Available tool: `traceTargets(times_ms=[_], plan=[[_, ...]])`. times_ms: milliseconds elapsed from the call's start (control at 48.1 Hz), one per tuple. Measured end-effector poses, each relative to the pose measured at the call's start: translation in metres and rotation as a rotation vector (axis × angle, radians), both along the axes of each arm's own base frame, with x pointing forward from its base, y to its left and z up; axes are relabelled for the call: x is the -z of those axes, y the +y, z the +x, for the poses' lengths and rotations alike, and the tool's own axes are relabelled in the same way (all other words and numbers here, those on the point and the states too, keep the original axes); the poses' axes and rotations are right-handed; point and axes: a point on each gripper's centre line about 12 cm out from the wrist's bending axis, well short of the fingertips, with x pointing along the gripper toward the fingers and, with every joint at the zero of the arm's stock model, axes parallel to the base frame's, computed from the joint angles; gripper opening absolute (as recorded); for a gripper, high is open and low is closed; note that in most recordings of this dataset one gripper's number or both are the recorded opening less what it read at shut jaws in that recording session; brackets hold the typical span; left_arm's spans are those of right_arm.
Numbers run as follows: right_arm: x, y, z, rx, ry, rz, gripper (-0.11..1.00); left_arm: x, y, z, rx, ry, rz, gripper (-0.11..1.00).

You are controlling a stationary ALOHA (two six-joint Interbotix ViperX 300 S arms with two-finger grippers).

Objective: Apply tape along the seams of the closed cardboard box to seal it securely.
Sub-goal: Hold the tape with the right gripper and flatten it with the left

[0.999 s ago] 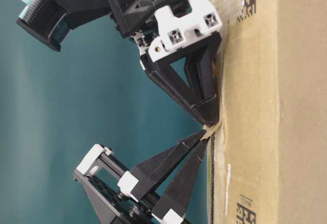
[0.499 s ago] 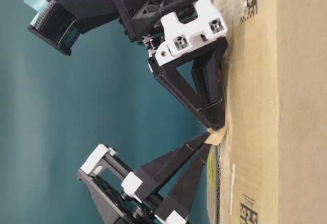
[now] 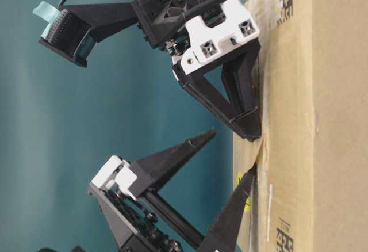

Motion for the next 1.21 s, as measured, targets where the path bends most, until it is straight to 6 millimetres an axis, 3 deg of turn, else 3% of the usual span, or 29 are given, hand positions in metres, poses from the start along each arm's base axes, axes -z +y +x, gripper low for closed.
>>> traceTargets(times_ms=[1207], plan=[[0.009,0.001,-0.001,0.003,0.052,0.018,0.46,-0.005,-0.001,0.011,0.049,0.269,0.022,0.65]])
